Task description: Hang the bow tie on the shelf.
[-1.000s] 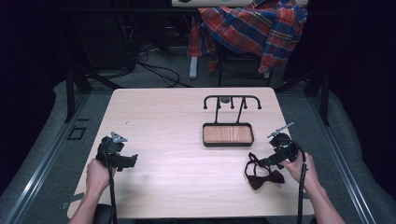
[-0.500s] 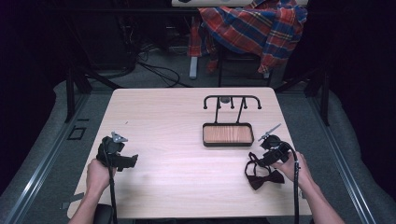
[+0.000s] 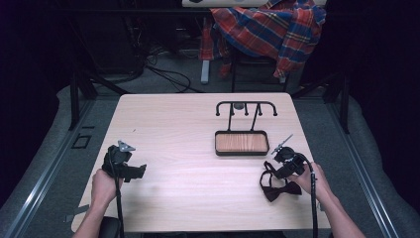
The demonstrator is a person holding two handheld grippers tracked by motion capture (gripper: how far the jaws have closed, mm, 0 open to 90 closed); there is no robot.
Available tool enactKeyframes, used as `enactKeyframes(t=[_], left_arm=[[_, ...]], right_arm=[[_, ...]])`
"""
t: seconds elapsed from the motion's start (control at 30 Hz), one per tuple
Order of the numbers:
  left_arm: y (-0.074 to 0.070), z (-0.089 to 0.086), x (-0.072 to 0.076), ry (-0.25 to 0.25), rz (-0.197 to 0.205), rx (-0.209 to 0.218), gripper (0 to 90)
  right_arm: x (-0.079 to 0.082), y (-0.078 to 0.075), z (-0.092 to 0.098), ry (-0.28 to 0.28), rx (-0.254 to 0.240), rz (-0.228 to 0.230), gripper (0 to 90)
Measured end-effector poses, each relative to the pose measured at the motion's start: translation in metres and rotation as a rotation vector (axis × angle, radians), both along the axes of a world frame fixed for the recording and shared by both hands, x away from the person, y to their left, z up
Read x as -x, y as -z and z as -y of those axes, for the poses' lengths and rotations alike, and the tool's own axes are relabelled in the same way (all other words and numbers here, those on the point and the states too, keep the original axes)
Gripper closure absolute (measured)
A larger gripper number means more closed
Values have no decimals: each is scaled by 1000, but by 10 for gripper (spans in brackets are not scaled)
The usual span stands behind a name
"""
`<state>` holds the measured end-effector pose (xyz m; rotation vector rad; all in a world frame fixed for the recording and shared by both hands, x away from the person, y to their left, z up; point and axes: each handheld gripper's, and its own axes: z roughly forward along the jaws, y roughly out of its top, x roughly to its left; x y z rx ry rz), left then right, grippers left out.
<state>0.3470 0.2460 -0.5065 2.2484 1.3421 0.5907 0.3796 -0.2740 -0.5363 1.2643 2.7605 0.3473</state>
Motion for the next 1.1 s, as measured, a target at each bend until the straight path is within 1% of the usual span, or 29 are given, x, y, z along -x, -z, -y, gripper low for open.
enactKeyframes(t=[0.07, 0.17, 0.2, 0.3, 0.33, 0.37, 0.4, 0.47, 0.5, 0.53, 0.57, 0.6, 0.63, 0.67, 0.7, 0.77, 0.83, 0.87, 0.9, 0.93, 0.97, 1.0, 1.07, 1.1], left_arm=[[0, 0, 0, 3, 1, -4, 160], [0, 0, 0, 1, 0, -1, 160], [0, 0, 0, 0, 1, 0, 160], [0, 0, 0, -1, 0, -2, 160], [0, 0, 0, -2, -1, -3, 160], [0, 0, 0, 0, 0, -3, 160], [0, 0, 0, 0, 0, -4, 160], [0, 0, 0, 1, 1, -4, 160], [0, 0, 0, 3, 0, -5, 160], [0, -1, 1, 3, 0, -7, 160], [0, -1, 1, 3, 1, -7, 160], [0, -1, 1, 3, 0, -8, 160], [0, -1, 1, 3, 0, -8, 160], [0, -1, 1, 2, 1, -7, 160], [0, -1, 1, 4, 1, -6, 160], [-1, 0, 0, 7, 2, -9, 160], [-1, 0, 1, 8, 1, -11, 160], [-1, 0, 1, 8, 1, -10, 160], [-1, 0, 1, 8, 1, -10, 160], [-1, 0, 1, 4, 7, -11, 160], [-1, 0, 1, 4, 7, -11, 160], [-1, -1, 2, 1, 8, -10, 160], [-1, -2, 2, 2, 8, -10, 160], [-1, -2, 2, 1, 9, -10, 160]], right_arm=[[0, 0, 0, -12, 17, -7, 821], [1, 0, 0, -13, 14, 0, 869], [1, 0, 0, -10, 8, 13, 875], [1, -4, 0, -21, 20, 21, 879], [1, -5, 0, -23, 16, 25, 881], [3, -7, -1, -13, 13, 49, 883], [3, -8, -1, -9, -4, 51, 883], [4, -12, -1, -11, -9, 67, 883], [4, -14, -1, -17, -6, 68, 883], [5, -14, -1, -2, -22, 88, 884], [5, -17, -1, -13, -24, 82, 884], [5, -19, -1, -17, -21, 96, 885], [5, -19, -1, -17, -21, 96, 885], [6, -22, -2, -18, -29, 111, 885], [6, -22, -2, -18, -29, 111, 885], [8, -29, -2, -18, -34, 131, 887], [9, -32, -1, -15, -33, 139, 888], [10, -35, -1, -11, -31, 151, 888], [10, -35, -1, -11, -31, 151, 888], [13, -39, -1, -13, -28, 168, 888], [13, -40, -2, -9, -38, 172, 889], [14, -43, -3, -14, -31, 182, 889], [14, -45, -3, -16, -31, 183, 889], [15, -47, -4, -16, -24, 192, 889]])
